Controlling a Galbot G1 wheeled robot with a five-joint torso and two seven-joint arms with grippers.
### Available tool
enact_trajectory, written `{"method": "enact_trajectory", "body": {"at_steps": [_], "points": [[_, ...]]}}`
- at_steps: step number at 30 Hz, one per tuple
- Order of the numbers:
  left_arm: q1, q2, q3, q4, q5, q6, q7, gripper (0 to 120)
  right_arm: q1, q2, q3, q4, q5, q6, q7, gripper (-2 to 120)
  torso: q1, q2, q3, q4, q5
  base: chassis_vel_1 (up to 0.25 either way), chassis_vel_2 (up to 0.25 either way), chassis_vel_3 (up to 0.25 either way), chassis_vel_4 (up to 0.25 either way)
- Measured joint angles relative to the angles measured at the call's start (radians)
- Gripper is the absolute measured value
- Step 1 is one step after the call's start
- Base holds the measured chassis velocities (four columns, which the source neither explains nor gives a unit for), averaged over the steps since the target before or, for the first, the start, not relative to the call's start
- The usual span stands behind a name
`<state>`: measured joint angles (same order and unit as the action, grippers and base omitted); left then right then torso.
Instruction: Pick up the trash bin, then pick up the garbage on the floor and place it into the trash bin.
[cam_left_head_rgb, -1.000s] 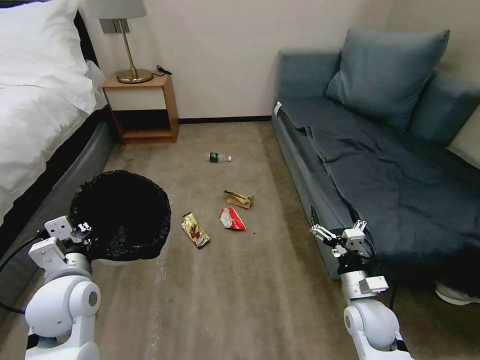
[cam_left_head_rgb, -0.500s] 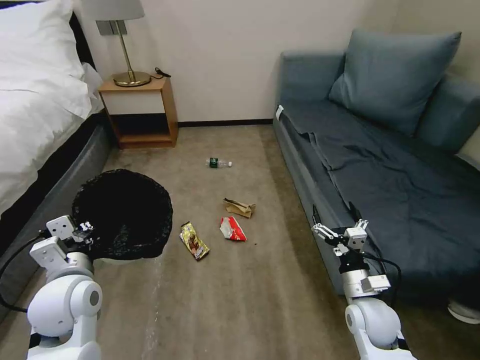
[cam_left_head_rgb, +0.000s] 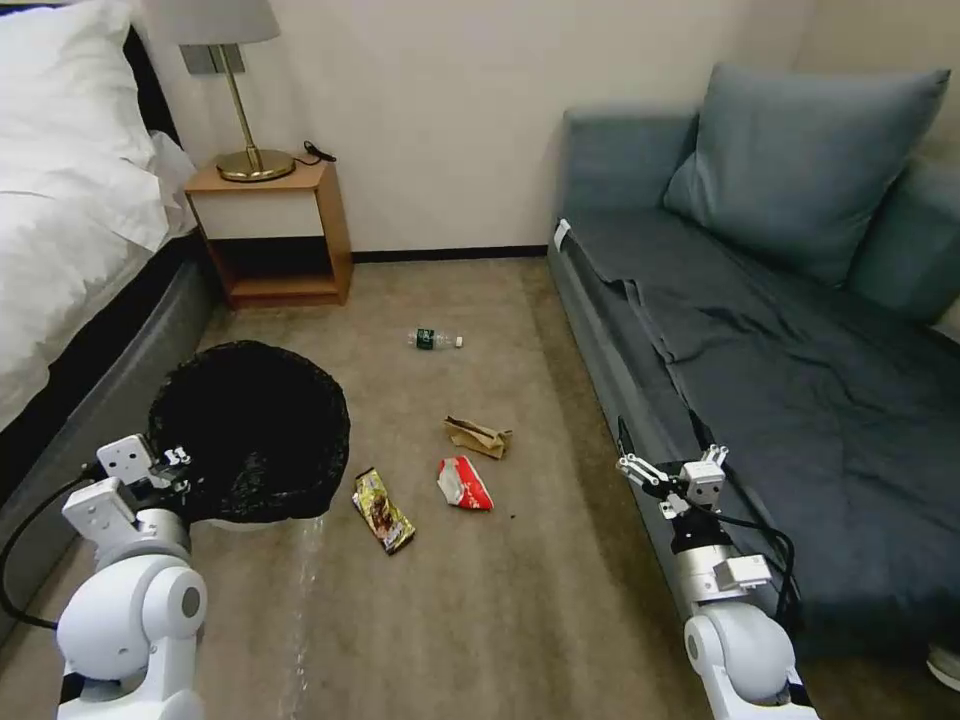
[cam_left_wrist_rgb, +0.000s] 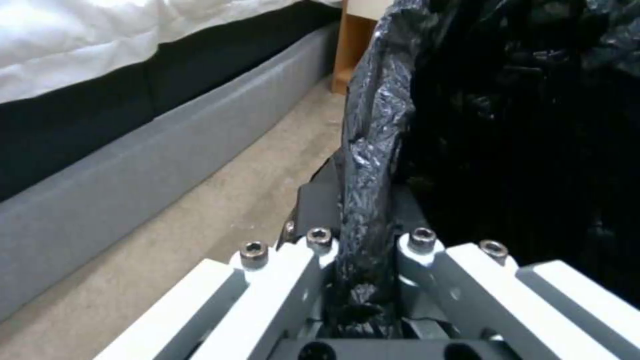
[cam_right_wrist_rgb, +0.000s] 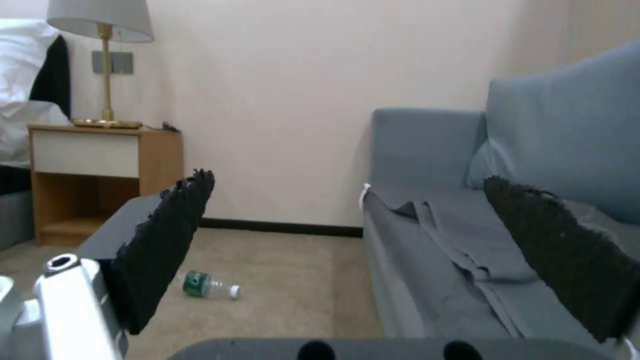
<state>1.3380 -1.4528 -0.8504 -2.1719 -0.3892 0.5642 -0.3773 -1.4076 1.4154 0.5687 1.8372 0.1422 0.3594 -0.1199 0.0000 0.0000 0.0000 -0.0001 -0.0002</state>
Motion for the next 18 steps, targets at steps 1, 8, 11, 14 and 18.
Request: {"method": "enact_trajectory", "body": {"at_steps": [1,8,11,14,18], "points": [[0.001,-0.002,0.002,0.0,0.001,0.0,-0.001,4,-0.001,0.001,-0.003,-0.002,0.0,0.002,-0.003,100,0.0,0.0,0.0,0.0,0.0001,-0.126,0.123,0.125,-0.143],[-0.005,-0.003,0.007,-0.006,0.007,0.001,-0.008,4,0.0,-0.014,-0.006,-0.004,0.002,0.002,-0.008,100,0.0,0.0,0.0,0.0001,0.0001,-0.125,0.118,0.121,-0.121],[-0.009,-0.005,0.008,-0.005,0.016,0.003,-0.019,4,0.007,-0.025,-0.012,-0.006,0.009,-0.002,-0.013,100,0.0,0.0,0.0,0.0002,0.0002,-0.117,0.129,0.136,-0.115],[-0.012,-0.009,0.011,0.003,0.024,0.003,-0.022,4,0.018,-0.029,-0.021,-0.021,0.011,-0.003,-0.016,100,0.0,0.0,0.0,0.0001,0.0002,-0.133,0.129,0.138,-0.136],[-0.016,-0.012,0.015,0.013,0.032,0.003,-0.022,4,0.034,-0.032,-0.035,-0.041,0.012,-0.003,-0.018,100,0.0,0.0,0.0,0.0,0.0,-0.144,0.124,0.127,-0.134]]}}
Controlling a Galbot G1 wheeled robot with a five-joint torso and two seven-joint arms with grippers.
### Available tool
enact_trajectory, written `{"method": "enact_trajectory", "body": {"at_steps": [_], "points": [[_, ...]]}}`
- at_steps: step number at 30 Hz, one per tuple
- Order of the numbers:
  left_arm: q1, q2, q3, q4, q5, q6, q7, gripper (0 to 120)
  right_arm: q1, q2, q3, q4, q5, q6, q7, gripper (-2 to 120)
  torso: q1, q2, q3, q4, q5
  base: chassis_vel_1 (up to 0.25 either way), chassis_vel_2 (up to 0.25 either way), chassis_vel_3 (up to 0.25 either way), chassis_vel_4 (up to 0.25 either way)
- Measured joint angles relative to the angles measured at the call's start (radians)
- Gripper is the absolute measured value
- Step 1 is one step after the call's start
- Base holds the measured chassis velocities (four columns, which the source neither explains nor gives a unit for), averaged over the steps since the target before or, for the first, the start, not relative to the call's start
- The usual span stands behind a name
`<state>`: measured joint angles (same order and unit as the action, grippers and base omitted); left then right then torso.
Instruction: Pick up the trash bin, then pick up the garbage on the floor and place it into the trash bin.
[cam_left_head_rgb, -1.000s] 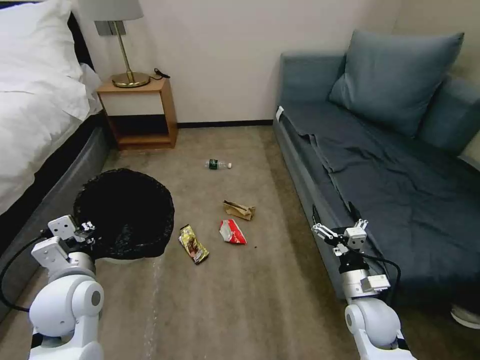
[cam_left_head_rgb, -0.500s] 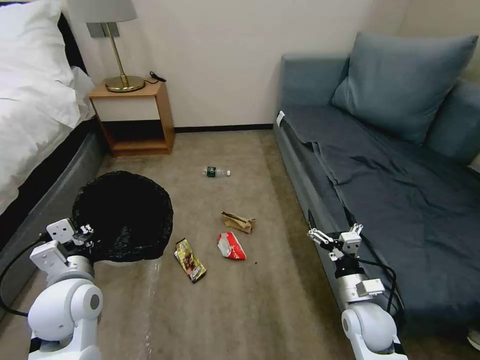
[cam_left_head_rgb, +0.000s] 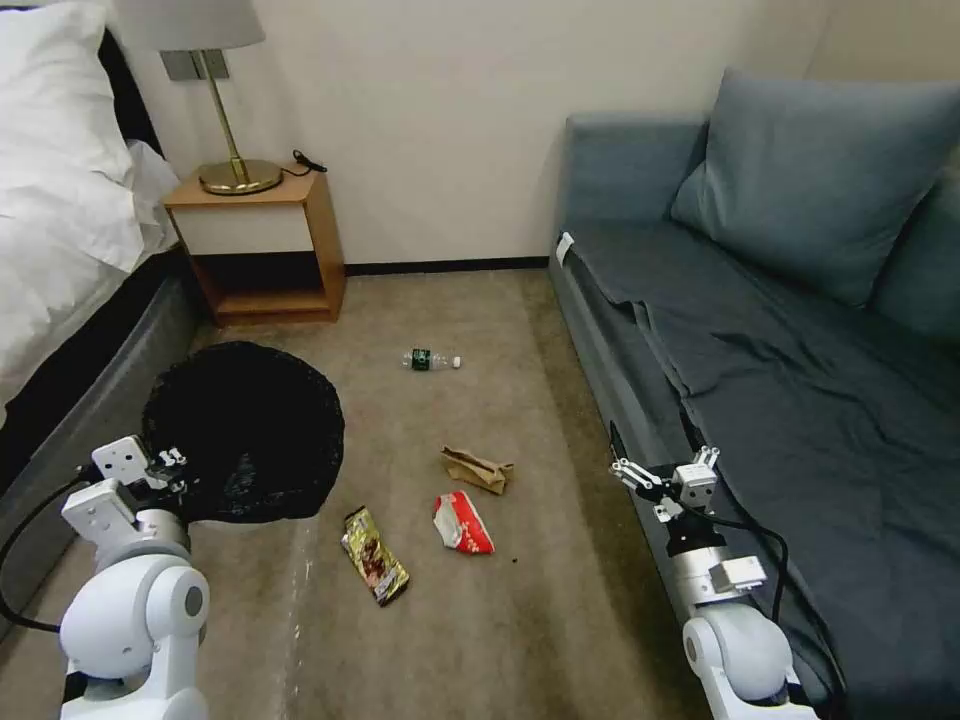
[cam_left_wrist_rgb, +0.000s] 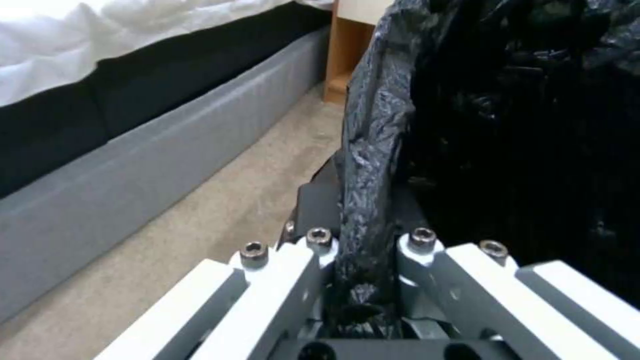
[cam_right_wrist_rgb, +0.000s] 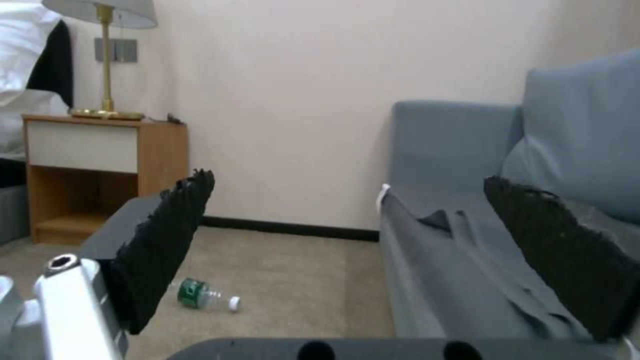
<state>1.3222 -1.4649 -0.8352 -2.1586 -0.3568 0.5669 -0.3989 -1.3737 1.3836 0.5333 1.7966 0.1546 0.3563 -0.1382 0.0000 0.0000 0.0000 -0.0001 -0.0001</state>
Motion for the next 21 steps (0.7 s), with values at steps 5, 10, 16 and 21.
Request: {"method": "enact_trajectory", "body": {"at_steps": [5,10,16,21], "points": [[-0.043,0.01,-0.002,0.043,0.008,0.001,-0.003,4,0.056,-0.012,-0.034,-0.04,0.005,0.0,-0.01,100,0.0,0.0,0.0,0.0,-0.0002,-0.11,0.113,0.109,-0.115],[-0.082,0.014,-0.004,0.087,0.016,0.004,-0.003,4,0.155,-0.026,-0.109,-0.109,0.043,0.009,-0.022,100,0.0,0.0,0.0,0.0002,-0.0002,-0.082,0.099,0.097,-0.101],[-0.107,0.01,0.002,0.125,0.038,0.001,0.0,4,0.277,-0.061,-0.258,-0.216,0.072,0.006,-0.018,100,0.0,0.0,0.0,0.0,0.0,-0.04,0.029,0.039,-0.025],[-0.115,0.003,0.003,0.132,0.057,0.001,0.001,4,0.394,-0.07,-0.434,-0.353,0.093,-0.025,0.014,100,0.0,0.0,0.0,0.0005,0.0001,0.0,0.0,0.0,0.0]]}}
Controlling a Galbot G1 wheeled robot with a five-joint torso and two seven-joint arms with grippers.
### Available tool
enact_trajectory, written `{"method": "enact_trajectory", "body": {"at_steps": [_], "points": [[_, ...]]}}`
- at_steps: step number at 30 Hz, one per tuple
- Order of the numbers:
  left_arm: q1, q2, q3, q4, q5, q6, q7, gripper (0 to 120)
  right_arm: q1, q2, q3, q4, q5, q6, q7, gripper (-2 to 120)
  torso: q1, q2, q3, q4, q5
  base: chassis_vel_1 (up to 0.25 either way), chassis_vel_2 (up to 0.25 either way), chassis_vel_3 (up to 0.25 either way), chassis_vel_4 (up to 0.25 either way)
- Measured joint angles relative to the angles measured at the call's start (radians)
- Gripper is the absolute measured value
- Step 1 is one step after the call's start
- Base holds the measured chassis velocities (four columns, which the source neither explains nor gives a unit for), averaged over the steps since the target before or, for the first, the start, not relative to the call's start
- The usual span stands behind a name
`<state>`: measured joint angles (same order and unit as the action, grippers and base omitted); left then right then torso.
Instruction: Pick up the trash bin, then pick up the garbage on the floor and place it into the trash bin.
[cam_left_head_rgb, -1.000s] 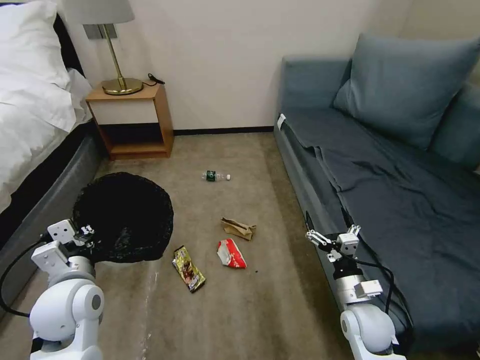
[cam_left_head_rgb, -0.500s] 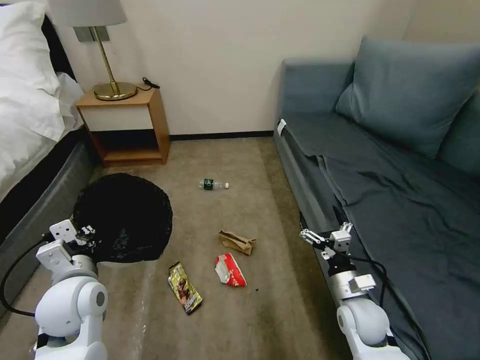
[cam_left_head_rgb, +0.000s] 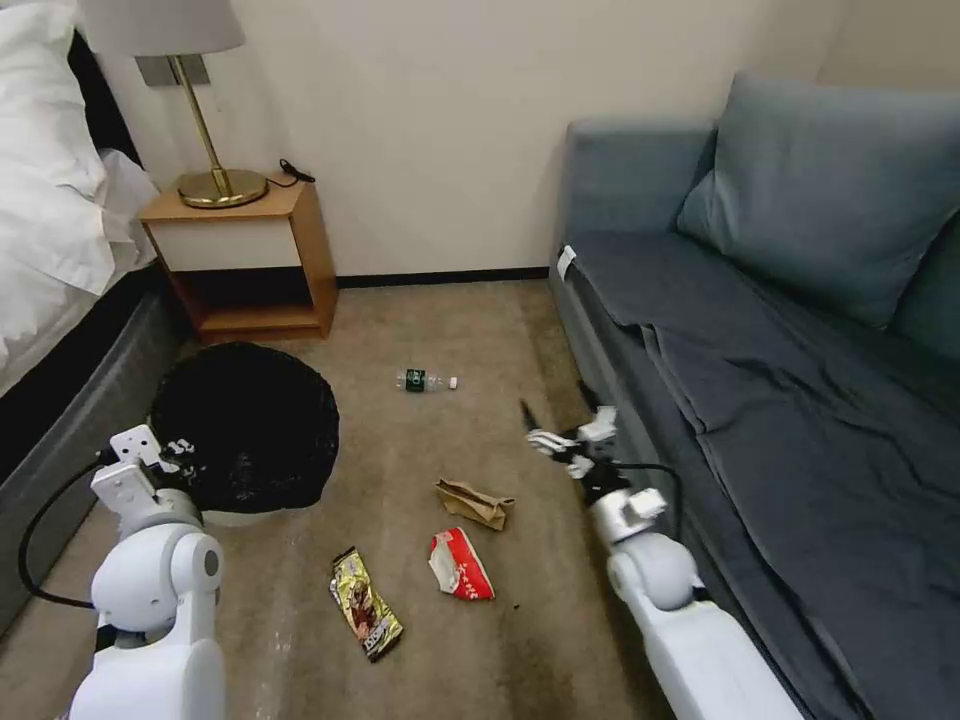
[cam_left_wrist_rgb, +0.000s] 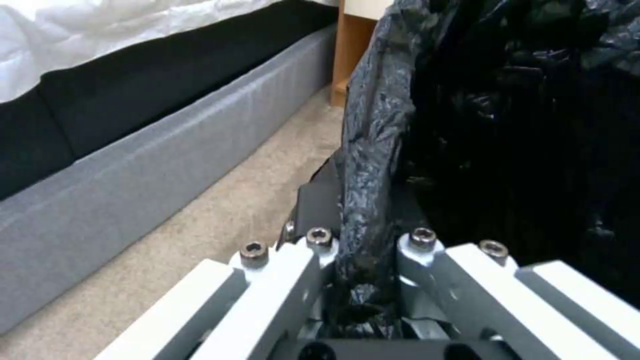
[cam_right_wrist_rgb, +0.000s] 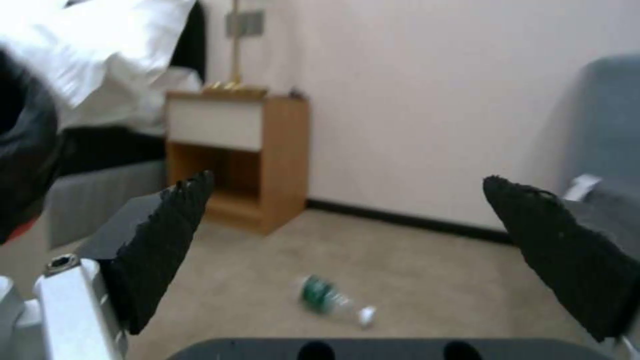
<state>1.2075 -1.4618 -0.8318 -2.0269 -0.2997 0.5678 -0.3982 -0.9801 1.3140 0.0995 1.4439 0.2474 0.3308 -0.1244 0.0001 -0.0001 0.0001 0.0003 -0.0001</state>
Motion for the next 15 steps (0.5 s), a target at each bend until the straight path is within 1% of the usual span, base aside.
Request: {"method": "enact_trajectory", "body": {"at_steps": [1,3,4,5,6,7,8,10,11,13,14,15], "points": [[0.0,0.0,0.0,0.0,0.0,0.0,0.0,4,0.0,0.0,0.0,0.0,0.0,0.0,0.0,100,0.0,0.0,0.0,0.0,0.0,0.0,0.0,0.0,0.0],[0.003,0.0,0.002,-0.007,-0.002,0.004,0.004,4,0.029,-0.011,-0.078,-0.023,0.048,-0.05,0.028,100,0.0,0.0,0.0,-0.0003,0.0,0.0,0.0,0.0,0.0],[0.003,0.0,0.002,-0.007,-0.002,0.004,0.004,4,0.029,-0.011,-0.078,-0.023,0.048,-0.05,0.028,100,0.0,0.0,0.0,-0.0003,0.0,0.0,0.0,0.0,0.0],[0.004,0.0,0.003,-0.009,-0.003,0.005,0.007,4,0.043,-0.023,-0.12,-0.028,0.083,-0.077,0.043,100,0.0,0.0,0.0,-0.0003,0.0,0.0,0.0,0.0,0.0],[0.004,0.0,0.003,-0.009,-0.003,0.005,0.007,4,0.043,-0.023,-0.12,-0.028,0.083,-0.077,0.043,100,0.0,0.0,0.0,-0.0003,0.0,0.0,0.0,0.0,0.0],[0.005,0.002,0.004,-0.01,-0.004,0.005,0.009,4,0.064,-0.045,-0.188,-0.03,0.141,-0.123,0.073,100,0.0,0.0,0.0,-0.0003,0.0,0.0,0.0,0.0,0.0],[0.005,0.002,0.004,-0.01,-0.004,0.005,0.009,4,0.064,-0.045,-0.188,-0.03,0.141,-0.123,0.073,100,0.0,0.0,0.0,-0.0003,0.0,0.0,0.0,0.0,0.0],[0.004,0.001,0.007,-0.007,-0.003,0.005,0.01,4,0.091,-0.095,-0.284,-0.017,0.236,-0.22,0.125,100,0.0,0.0,0.0,-0.0002,0.0003,0.0,0.0,0.0,0.0],[0.004,0.001,0.007,-0.007,-0.003,0.005,0.01,4,0.091,-0.095,-0.284,-0.017,0.236,-0.22,0.125,100,0.0,0.0,0.0,-0.0002,0.0003,0.0,0.0,0.0,0.0],[0.004,-0.006,0.015,0.0,0.002,0.001,0.012,4,0.111,-0.149,-0.342,0.004,0.315,-0.358,0.171,100,0.0,0.0,0.0,-0.0004,-0.0002,0.0,0.0,0.0,0.0],[0.004,-0.006,0.015,0.0,0.002,0.001,0.012,4,0.111,-0.149,-0.342,0.004,0.315,-0.358,0.171,100,0.0,0.0,0.0,-0.0004,-0.0002,0.0,0.0,0.0,0.0],[0.006,-0.009,0.018,0.002,0.007,-0.001,0.013,4,0.122,-0.165,-0.362,0.005,0.348,-0.404,0.184,100,0.0,0.0,0.0,-0.0007,0.0,0.0,0.0,0.0,0.0]]}}
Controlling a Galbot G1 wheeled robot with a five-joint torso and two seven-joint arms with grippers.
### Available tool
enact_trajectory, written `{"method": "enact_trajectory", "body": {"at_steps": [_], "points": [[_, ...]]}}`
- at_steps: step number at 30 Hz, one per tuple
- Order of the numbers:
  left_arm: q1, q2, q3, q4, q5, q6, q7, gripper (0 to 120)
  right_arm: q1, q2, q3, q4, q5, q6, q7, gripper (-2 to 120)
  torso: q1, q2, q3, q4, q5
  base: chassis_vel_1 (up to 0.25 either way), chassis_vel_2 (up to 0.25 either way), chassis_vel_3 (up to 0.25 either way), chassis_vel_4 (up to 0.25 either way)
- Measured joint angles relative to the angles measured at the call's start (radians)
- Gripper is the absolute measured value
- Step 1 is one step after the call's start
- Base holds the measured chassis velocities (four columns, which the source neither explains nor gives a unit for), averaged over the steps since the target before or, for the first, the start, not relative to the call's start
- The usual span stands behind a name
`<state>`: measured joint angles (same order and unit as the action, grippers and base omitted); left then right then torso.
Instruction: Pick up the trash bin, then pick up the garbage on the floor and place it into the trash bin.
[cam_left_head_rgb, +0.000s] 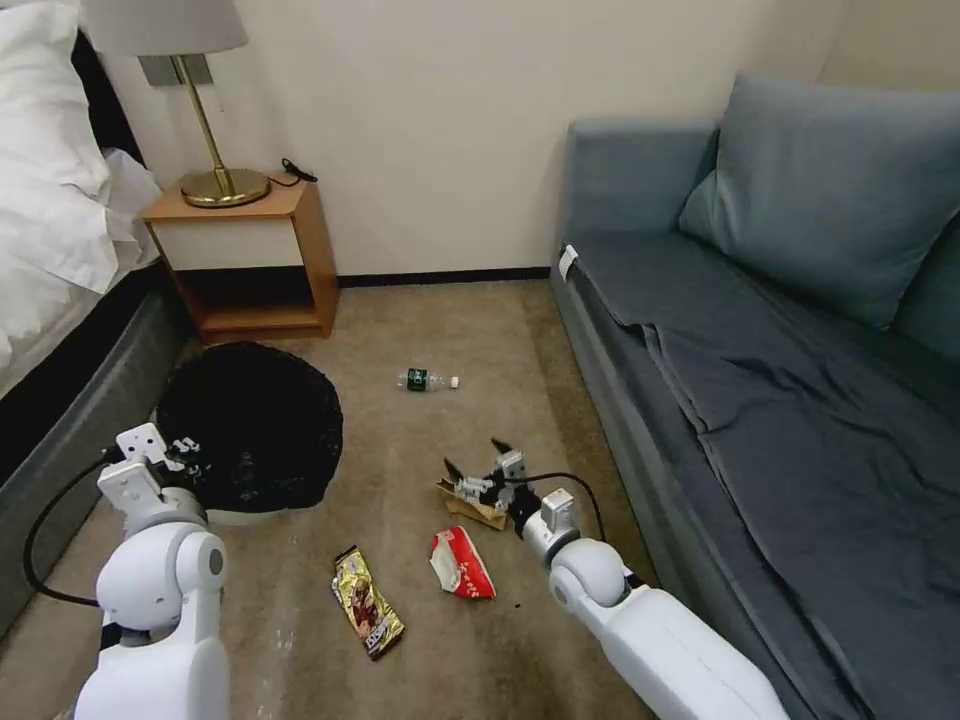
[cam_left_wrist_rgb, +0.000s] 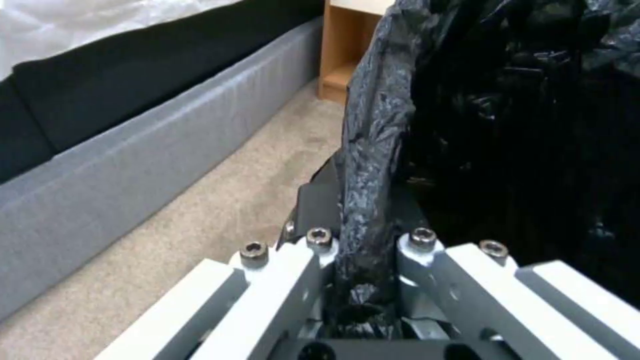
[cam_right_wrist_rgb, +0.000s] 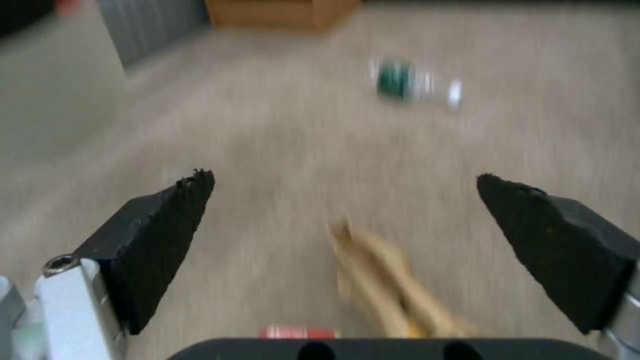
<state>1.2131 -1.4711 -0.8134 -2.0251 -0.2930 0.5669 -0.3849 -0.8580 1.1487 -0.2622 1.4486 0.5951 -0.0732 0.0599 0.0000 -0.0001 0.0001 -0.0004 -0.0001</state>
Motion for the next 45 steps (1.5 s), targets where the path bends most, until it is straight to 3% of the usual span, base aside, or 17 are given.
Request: {"method": "enact_trajectory", "body": {"at_steps": [1,5,8,14,25,33,41,43,45], "points": [[0.003,-0.002,0.004,0.001,0.005,-0.003,0.001,4,0.017,-0.013,-0.023,-0.002,0.042,-0.049,0.016,100,0.0,0.0,0.0,0.0001,0.0,0.0,0.0,0.0,0.0],[0.007,-0.005,0.007,0.003,0.013,-0.005,0.003,4,0.033,-0.011,-0.051,-0.006,0.108,-0.113,0.046,100,0.0,0.0,0.0,0.0001,0.0,0.0,0.0,0.0,0.0],[0.016,-0.011,0.009,0.004,0.026,-0.009,0.004,4,0.045,0.034,-0.093,-0.017,0.178,-0.193,0.091,100,0.0,0.0,0.0,0.0004,0.0003,0.0,0.0,0.0,0.0],[0.033,-0.018,0.012,-0.009,0.038,-0.009,0.004,4,0.069,0.089,-0.15,-0.072,0.185,-0.256,0.11,100,0.0,0.0,0.0,0.0005,0.0001,0.0,0.0,0.0,0.0],[0.051,-0.026,0.011,-0.023,0.047,-0.009,0.005,4,0.081,0.112,-0.166,-0.167,0.153,-0.247,0.064,100,0.0,0.0,0.0,0.0004,0.0,0.0,0.0,0.0,0.0],[0.062,-0.03,0.012,-0.016,0.063,-0.02,0.005,4,0.089,0.161,-0.168,-0.326,0.08,-0.176,-0.011,100,0.0,0.0,0.0,0.0003,0.0,0.0,0.0,0.0,0.0],[0.066,-0.03,0.012,-0.016,0.069,-0.024,0.005,4,0.1,0.18,-0.17,-0.399,0.066,-0.149,-0.046,100,0.0,0.0,0.0,0.0004,0.0001,0.0,0.0,0.0,0.0],[0.064,-0.031,0.012,-0.016,0.07,-0.024,0.005,4,0.1,0.182,-0.169,-0.413,0.062,-0.14,-0.052,99,0.0,0.0,0.0,0.0003,0.0,0.0,0.0,0.0,0.0],[0.062,-0.032,0.014,-0.016,0.072,-0.024,0.005,4,0.093,0.184,-0.162,-0.426,0.056,-0.123,-0.063,90,0.0,0.0,0.0,0.0004,0.0,0.0,0.0,0.0,0.0]]}}
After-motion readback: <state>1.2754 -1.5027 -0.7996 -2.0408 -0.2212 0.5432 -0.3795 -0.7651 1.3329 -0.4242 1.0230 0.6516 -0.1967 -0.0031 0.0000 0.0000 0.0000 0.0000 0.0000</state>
